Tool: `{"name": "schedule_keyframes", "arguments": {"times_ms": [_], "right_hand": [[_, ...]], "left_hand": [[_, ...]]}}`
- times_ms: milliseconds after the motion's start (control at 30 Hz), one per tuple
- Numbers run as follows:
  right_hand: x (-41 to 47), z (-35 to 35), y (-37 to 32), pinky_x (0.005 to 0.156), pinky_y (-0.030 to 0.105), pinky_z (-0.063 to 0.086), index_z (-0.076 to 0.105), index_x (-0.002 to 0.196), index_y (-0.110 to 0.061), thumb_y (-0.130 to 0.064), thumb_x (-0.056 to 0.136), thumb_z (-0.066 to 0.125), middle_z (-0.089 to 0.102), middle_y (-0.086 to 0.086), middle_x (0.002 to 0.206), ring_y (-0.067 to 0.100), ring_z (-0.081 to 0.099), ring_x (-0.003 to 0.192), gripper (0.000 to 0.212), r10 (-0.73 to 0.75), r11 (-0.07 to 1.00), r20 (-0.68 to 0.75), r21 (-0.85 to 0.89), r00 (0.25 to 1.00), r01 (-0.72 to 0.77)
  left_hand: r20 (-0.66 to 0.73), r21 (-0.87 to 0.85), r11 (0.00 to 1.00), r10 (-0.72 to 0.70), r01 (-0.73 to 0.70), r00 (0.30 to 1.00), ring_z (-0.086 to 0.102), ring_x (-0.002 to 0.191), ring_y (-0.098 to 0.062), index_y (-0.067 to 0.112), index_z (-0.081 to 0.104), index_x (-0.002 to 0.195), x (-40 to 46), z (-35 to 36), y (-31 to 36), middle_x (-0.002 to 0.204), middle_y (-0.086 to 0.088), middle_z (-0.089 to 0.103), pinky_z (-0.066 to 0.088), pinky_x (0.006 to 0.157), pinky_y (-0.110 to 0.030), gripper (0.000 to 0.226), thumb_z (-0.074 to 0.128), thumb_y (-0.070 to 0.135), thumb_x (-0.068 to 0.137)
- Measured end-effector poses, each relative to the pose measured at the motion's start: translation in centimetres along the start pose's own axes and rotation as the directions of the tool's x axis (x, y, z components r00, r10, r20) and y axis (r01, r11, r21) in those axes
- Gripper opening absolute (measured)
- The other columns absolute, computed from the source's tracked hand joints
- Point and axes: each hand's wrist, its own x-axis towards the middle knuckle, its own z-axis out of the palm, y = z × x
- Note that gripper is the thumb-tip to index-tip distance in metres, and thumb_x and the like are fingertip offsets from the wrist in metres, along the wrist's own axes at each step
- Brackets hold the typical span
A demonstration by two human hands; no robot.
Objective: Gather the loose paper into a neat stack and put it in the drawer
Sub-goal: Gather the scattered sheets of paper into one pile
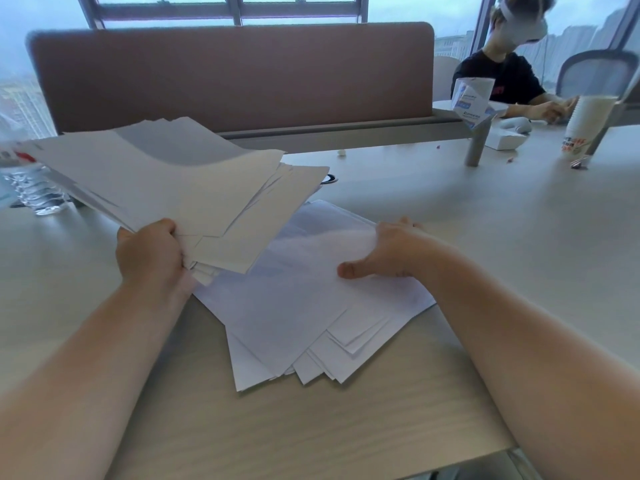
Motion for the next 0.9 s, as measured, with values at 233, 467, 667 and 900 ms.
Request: {"name": "schedule_keyframes", "arguments": {"times_ms": [233,467,667,900], "right_hand": [[0.2,-0.4,0.7,0.079,0.036,0.047,0.057,0.111,-0.019,-0.068,0.062,0.086,0.064,0.001,0.108,0.025,0.058,0.096,0.075,-0.067,0.986,-0.085,0.147,0.994,0.079],[0.2,0.0,0.0,0.087,0.040,0.048,0.047,0.135,-0.026,-0.051,0.071,0.085,0.052,-0.001,0.128,0.027,0.055,0.113,0.079,-0.177,0.966,-0.236,0.144,0.956,0.214],[1.4,0.1,0.7,0.055,0.027,0.031,0.051,0.090,-0.028,-0.026,0.085,0.066,0.060,-0.001,0.103,0.027,0.057,0.086,0.016,-0.158,0.969,-0.366,0.122,0.917,0.215],[2.9,-1.3,3.3,0.070,0.038,0.049,0.054,0.088,-0.016,-0.027,0.092,0.055,0.055,-0.001,0.080,0.032,0.057,0.079,0.012,0.089,0.872,-0.560,0.443,0.824,0.207]], "left_hand": [[0.028,0.016,0.996,0.084,-0.084,0.996,0.067,0.086,-0.023,0.021,0.054,0.091,0.2,-0.3,-0.1,0.102,-0.010,0.067,0.060,0.088,-0.045,0.029,0.057,-0.001,0.072],[0.032,0.057,0.993,0.097,-0.099,0.995,0.070,0.096,-0.023,0.024,0.053,0.087,0.6,-0.2,-0.4,0.099,-0.001,0.068,0.060,0.091,-0.039,0.025,0.059,0.002,0.077],[0.023,0.021,0.996,0.090,-0.090,0.996,0.072,0.103,-0.031,0.024,0.055,0.088,1.0,-0.4,-0.6,0.108,-0.009,0.071,0.060,0.094,-0.054,0.029,0.058,0.006,0.066],[-0.010,-0.012,0.998,0.059,-0.059,0.998,0.065,0.080,-0.016,0.023,0.052,0.092,0.3,0.0,-0.3,0.099,-0.002,0.065,0.061,0.079,-0.034,0.029,0.054,-0.005,0.084]]}}
